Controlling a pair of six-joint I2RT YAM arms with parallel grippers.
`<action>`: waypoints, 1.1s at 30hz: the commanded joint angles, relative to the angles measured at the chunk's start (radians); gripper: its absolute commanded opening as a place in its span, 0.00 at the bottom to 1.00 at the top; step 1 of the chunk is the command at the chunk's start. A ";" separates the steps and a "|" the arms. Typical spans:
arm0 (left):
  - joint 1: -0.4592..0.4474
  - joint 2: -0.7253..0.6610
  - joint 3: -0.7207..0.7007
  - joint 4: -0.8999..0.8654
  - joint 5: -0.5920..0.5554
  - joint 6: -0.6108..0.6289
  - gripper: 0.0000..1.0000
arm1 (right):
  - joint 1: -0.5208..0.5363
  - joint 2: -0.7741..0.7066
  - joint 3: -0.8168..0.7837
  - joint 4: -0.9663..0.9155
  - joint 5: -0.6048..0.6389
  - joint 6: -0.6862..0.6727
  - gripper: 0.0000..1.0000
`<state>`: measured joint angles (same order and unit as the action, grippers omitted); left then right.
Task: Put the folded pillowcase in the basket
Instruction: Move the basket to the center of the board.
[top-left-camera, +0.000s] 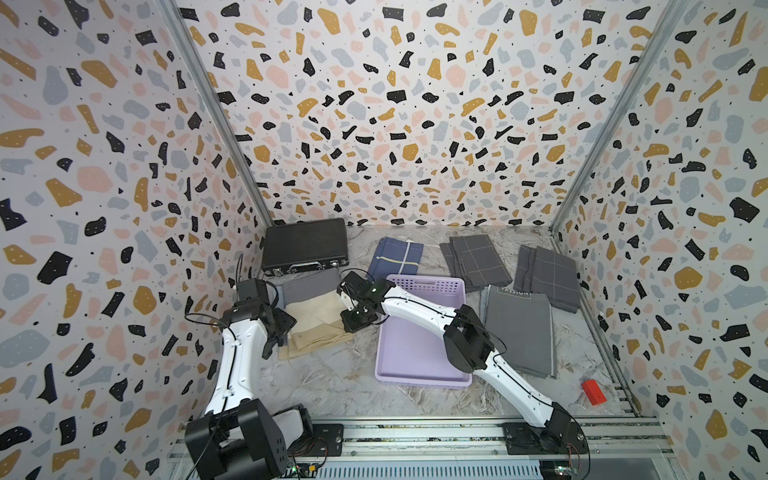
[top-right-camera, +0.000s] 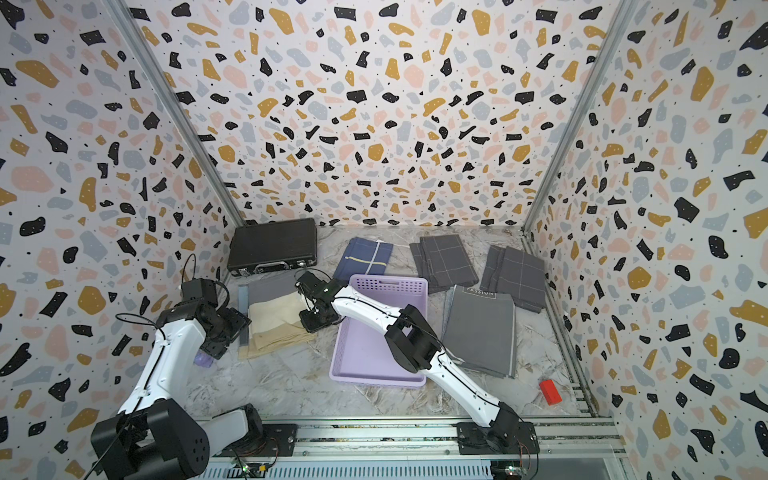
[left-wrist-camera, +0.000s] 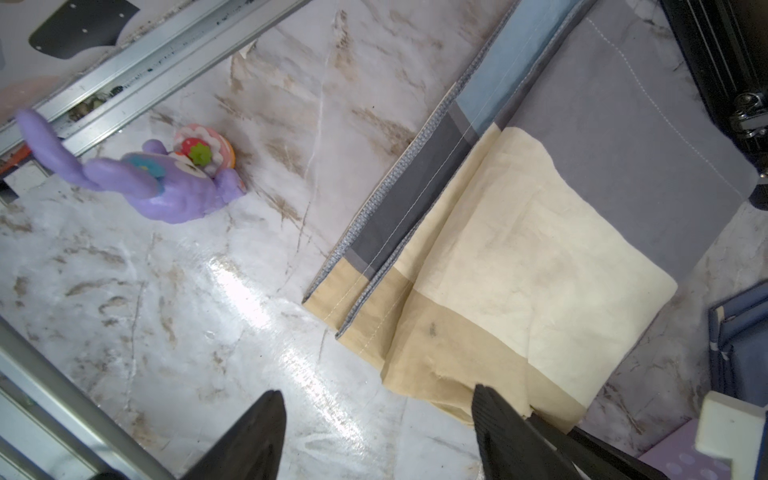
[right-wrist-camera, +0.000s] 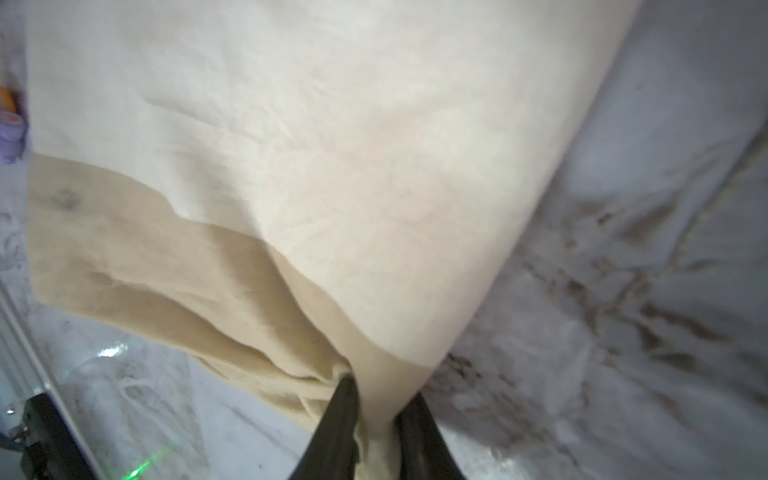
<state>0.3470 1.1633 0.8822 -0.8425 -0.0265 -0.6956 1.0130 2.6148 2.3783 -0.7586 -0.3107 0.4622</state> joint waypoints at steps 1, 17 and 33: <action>0.004 -0.003 -0.010 0.016 -0.001 0.001 0.75 | 0.002 -0.080 -0.087 -0.011 -0.013 0.020 0.08; -0.020 0.125 0.013 0.076 0.063 0.008 0.75 | -0.068 -0.250 -0.347 -0.165 0.206 -0.103 0.00; -0.135 0.418 0.205 0.094 0.045 0.083 0.80 | -0.068 -0.360 -0.471 -0.083 0.106 -0.135 0.50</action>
<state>0.2359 1.5585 1.0504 -0.7544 0.0132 -0.6491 0.9455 2.3150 1.9186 -0.8261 -0.1703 0.3370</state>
